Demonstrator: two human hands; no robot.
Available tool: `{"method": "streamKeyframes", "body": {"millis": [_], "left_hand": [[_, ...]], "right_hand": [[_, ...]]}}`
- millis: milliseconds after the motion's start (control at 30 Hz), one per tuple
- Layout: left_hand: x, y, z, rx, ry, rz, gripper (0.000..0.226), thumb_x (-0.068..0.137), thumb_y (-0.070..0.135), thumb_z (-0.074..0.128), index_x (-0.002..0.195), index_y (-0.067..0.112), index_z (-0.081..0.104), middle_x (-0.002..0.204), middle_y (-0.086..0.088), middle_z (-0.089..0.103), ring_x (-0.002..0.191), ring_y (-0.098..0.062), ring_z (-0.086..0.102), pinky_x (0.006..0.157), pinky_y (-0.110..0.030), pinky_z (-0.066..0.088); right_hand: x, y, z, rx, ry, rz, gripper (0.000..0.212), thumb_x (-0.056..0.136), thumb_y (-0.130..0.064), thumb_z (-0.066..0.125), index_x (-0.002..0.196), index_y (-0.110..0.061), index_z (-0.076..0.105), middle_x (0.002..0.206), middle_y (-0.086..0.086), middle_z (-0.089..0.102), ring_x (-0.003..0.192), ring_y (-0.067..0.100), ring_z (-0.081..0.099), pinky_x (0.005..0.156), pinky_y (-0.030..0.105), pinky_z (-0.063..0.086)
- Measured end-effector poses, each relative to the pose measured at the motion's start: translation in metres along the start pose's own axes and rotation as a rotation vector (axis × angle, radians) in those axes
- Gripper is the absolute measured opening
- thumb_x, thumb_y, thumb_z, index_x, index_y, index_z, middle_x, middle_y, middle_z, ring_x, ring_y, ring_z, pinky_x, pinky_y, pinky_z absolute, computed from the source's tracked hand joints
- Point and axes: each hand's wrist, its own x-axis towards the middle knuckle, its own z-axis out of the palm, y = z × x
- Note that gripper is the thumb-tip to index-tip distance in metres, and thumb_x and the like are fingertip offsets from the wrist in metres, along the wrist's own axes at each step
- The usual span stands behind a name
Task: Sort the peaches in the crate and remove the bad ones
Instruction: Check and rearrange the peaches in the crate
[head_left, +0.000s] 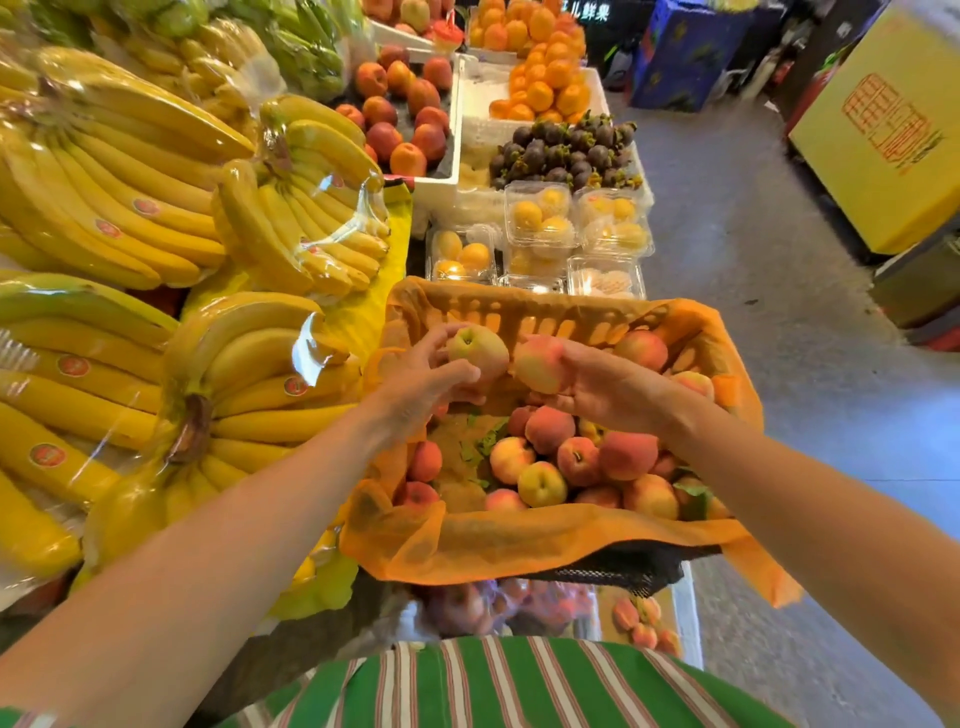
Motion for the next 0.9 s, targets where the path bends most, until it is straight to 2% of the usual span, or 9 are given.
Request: {"method": "streamKeyframes", "body": {"millis": [100, 233, 267, 367, 500, 600, 700, 800, 900], "left_hand": [[-0.002, 0.004, 0.010, -0.145, -0.079, -0.054, 0.070, 0.056, 0.028, 0.072, 0.123, 0.019, 0.054, 0.106, -0.009, 0.064, 0.084, -0.017, 0.066, 0.066, -0.028, 0.056], [-0.003, 0.007, 0.018, -0.118, -0.174, -0.079, 0.052, 0.070, 0.023, 0.072, 0.121, 0.022, 0.061, 0.116, -0.010, 0.058, 0.090, -0.019, 0.064, 0.074, -0.030, 0.058], [-0.003, 0.007, 0.020, -0.101, -0.175, -0.082, 0.049, 0.074, 0.016, 0.071, 0.121, 0.022, 0.062, 0.117, -0.010, 0.057, 0.091, -0.020, 0.064, 0.076, -0.030, 0.057], [-0.003, 0.005, 0.023, 0.002, -0.134, -0.076, 0.055, 0.079, -0.003, 0.069, 0.128, 0.020, 0.059, 0.124, -0.009, 0.056, 0.098, -0.019, 0.064, 0.078, -0.025, 0.056], [0.000, 0.001, 0.027, 0.165, -0.071, -0.066, 0.057, 0.076, 0.005, 0.076, 0.126, 0.023, 0.057, 0.127, -0.010, 0.056, 0.108, -0.022, 0.061, 0.078, -0.026, 0.054], [0.002, 0.004, 0.030, 0.269, -0.046, -0.052, 0.055, 0.074, 0.026, 0.077, 0.124, 0.016, 0.057, 0.118, -0.011, 0.061, 0.096, -0.017, 0.063, 0.067, -0.020, 0.053], [0.002, 0.006, 0.027, 0.387, -0.007, -0.005, 0.054, 0.072, 0.044, 0.070, 0.113, 0.009, 0.062, 0.104, -0.010, 0.061, 0.081, -0.012, 0.058, 0.056, -0.013, 0.048], [0.002, 0.006, 0.018, 0.417, 0.068, 0.099, 0.053, 0.064, 0.059, 0.062, 0.082, 0.010, 0.062, 0.080, -0.002, 0.052, 0.068, -0.010, 0.047, 0.053, -0.017, 0.040], [0.003, 0.006, 0.001, 0.391, 0.173, 0.197, 0.046, 0.064, 0.060, 0.059, 0.071, 0.015, 0.056, 0.071, 0.002, 0.047, 0.061, -0.006, 0.044, 0.053, -0.016, 0.035]], "right_hand": [[-0.013, 0.001, -0.001, -0.092, -0.007, -0.027, 0.036, 0.082, -0.013, 0.057, 0.117, -0.022, 0.061, 0.111, 0.000, 0.061, 0.102, 0.020, 0.059, 0.095, 0.031, 0.047], [-0.035, 0.001, 0.003, -0.827, 0.064, -0.073, 0.042, 0.091, -0.021, 0.050, 0.129, -0.039, 0.050, 0.139, -0.019, 0.041, 0.139, 0.016, 0.034, 0.117, 0.024, 0.023], [-0.039, 0.000, 0.004, -0.831, 0.080, -0.086, 0.046, 0.094, -0.015, 0.051, 0.134, -0.038, 0.047, 0.139, -0.019, 0.042, 0.139, 0.012, 0.036, 0.116, 0.023, 0.025], [-0.047, -0.003, 0.011, -0.527, 0.074, -0.098, 0.062, 0.087, 0.004, 0.059, 0.140, -0.025, 0.045, 0.135, -0.007, 0.053, 0.123, 0.013, 0.054, 0.104, 0.027, 0.044], [-0.046, -0.003, 0.009, -0.305, 0.127, -0.072, 0.061, 0.078, 0.002, 0.062, 0.134, -0.020, 0.052, 0.134, 0.010, 0.054, 0.122, 0.027, 0.057, 0.098, 0.033, 0.050], [-0.043, -0.003, 0.007, -0.369, 0.176, -0.021, 0.051, 0.087, -0.020, 0.061, 0.136, -0.009, 0.049, 0.121, 0.014, 0.060, 0.108, 0.024, 0.061, 0.088, 0.030, 0.051], [-0.034, -0.001, 0.007, -0.484, 0.289, 0.049, 0.041, 0.095, -0.039, 0.055, 0.123, -0.009, 0.056, 0.105, 0.014, 0.064, 0.085, 0.019, 0.060, 0.079, 0.030, 0.048], [-0.021, 0.000, 0.005, -0.636, 0.284, 0.089, 0.051, 0.086, -0.047, 0.064, 0.125, -0.016, 0.060, 0.120, 0.016, 0.063, 0.095, 0.023, 0.061, 0.083, 0.032, 0.048], [-0.001, 0.000, 0.014, -0.910, 0.252, 0.103, 0.045, 0.086, -0.034, 0.071, 0.127, -0.021, 0.057, 0.117, 0.000, 0.058, 0.102, 0.013, 0.059, 0.082, 0.021, 0.050]]}}
